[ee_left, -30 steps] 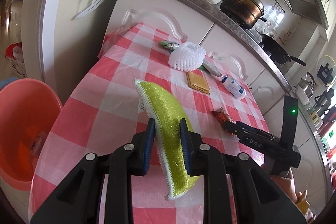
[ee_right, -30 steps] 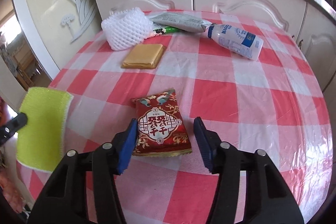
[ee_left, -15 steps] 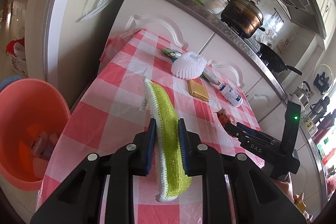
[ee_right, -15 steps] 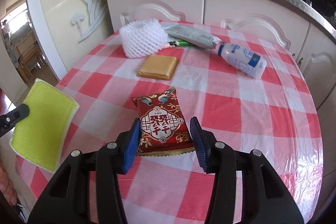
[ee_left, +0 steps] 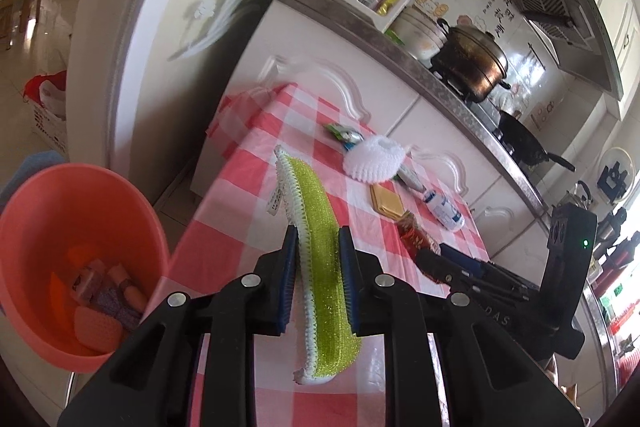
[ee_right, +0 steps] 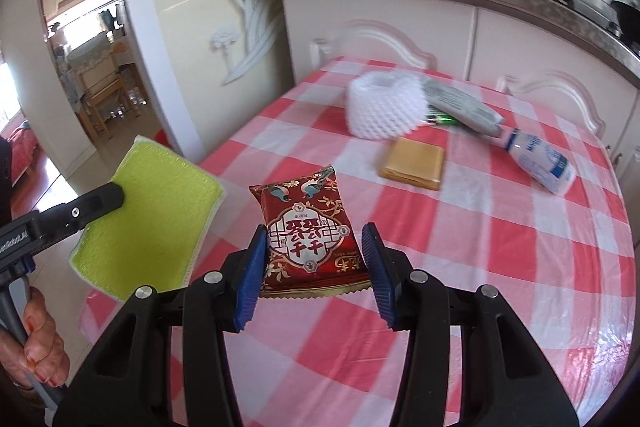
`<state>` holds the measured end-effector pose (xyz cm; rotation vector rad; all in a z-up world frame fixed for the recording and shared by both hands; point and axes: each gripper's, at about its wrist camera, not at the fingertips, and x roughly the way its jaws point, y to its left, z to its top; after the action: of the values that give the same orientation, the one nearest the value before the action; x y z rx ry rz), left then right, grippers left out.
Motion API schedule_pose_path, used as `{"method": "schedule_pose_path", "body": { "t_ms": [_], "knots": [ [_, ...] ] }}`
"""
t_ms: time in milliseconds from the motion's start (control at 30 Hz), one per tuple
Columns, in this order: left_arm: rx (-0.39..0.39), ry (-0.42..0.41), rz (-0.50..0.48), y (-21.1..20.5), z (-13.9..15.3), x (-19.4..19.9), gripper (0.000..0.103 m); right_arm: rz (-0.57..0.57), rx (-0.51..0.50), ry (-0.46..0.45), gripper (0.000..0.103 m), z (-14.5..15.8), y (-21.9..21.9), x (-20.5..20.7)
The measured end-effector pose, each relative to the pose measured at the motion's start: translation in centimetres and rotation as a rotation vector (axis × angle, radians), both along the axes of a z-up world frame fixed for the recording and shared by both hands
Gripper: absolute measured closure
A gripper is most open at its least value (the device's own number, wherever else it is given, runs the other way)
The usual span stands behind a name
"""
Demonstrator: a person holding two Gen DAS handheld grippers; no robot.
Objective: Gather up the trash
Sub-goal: 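Carry the sponge and snack packet over the orange bucket and open both grippers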
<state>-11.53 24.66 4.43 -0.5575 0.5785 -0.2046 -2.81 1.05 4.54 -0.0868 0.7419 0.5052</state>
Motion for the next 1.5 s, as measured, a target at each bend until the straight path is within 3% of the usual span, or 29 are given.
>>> {"method": "schedule_pose_path", "body": {
  "t_ms": [333,700,1033,1433,1500],
  "knots": [
    [0.015,-0.010,0.172,6.9,0.4,-2.1,0.081,0.200,0.000,0.016,0.054,0.4,8.4,-1.6],
    [0.037,0.109,0.347,14.4,-3.7,-3.4,0.081,0.411,-0.045,0.039,0.054,-0.2,18.9,-2.8],
    [0.044,0.197,0.383,16.4,-7.9,-3.1,0.081,0.497,-0.117,0.079,0.054,-2.7,24.0,-3.1],
    [0.066,0.250,0.383,16.4,-9.8,-2.2,0.081,0.516,-0.149,0.112,0.054,-4.3,25.4,-2.9],
    [0.074,0.267,0.384,16.5,-10.2,-1.9,0.079,0.510,-0.142,0.116,0.048,-4.4,25.3,-2.7]
  ]
}}
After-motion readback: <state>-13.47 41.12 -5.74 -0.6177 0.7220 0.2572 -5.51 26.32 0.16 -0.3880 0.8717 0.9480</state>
